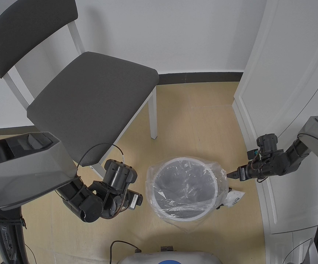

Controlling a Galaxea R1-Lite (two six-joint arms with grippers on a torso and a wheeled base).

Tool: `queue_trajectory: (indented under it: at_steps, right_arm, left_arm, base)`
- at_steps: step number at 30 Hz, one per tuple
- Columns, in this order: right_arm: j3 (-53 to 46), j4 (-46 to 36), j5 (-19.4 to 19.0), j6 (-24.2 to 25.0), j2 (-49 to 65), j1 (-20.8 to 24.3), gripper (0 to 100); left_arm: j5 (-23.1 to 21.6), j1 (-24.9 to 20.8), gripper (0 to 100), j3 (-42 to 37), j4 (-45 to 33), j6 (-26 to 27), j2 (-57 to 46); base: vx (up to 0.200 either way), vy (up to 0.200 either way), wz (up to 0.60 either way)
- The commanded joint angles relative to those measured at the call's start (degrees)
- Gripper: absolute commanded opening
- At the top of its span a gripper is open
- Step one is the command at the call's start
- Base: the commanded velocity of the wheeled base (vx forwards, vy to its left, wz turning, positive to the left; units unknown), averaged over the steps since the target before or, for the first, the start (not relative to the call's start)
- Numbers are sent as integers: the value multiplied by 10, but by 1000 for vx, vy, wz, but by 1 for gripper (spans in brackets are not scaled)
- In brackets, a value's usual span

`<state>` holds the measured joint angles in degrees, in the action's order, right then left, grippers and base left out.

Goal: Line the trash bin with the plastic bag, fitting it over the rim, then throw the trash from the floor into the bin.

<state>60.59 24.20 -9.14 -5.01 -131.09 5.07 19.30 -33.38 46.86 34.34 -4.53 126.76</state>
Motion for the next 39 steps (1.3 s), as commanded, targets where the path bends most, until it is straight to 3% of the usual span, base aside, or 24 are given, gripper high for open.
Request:
queue_trajectory:
  at_steps: [1, 8, 13, 24, 31, 35, 39]
  right_arm:
    - [66, 23, 58, 62, -116, 48, 100]
    - [112, 32, 65, 117, -159, 56, 100]
    - [116, 30, 65, 127, -160, 57, 100]
    - [-28, 39, 66, 18, 28, 44, 100]
    - [-91, 45, 56, -38, 150, 24, 100]
    - [-139, 91, 15, -51, 184, 46, 100]
    - [-203, 210, 4, -62, 153, 147, 100]
  left_arm:
    - [0, 0, 100, 24, 6, 1, -16]
    - [0, 3, 100, 63, 11, 0, 22]
    - [0, 6, 100, 103, 31, -1, 73]
    - [7, 13, 100, 189, 25, 6, 198]
    - [6, 15, 100, 208, 22, 9, 207]
    - [6, 14, 100, 201, 26, 6, 196]
    - [6, 12, 100, 146, 35, 1, 132]
  base:
    - [0, 0, 0]
    - [0, 0, 0]
    - [0, 0, 0]
    - [0, 0, 0]
    - [0, 0, 0]
    - [0, 0, 0]
    - [0, 0, 0]
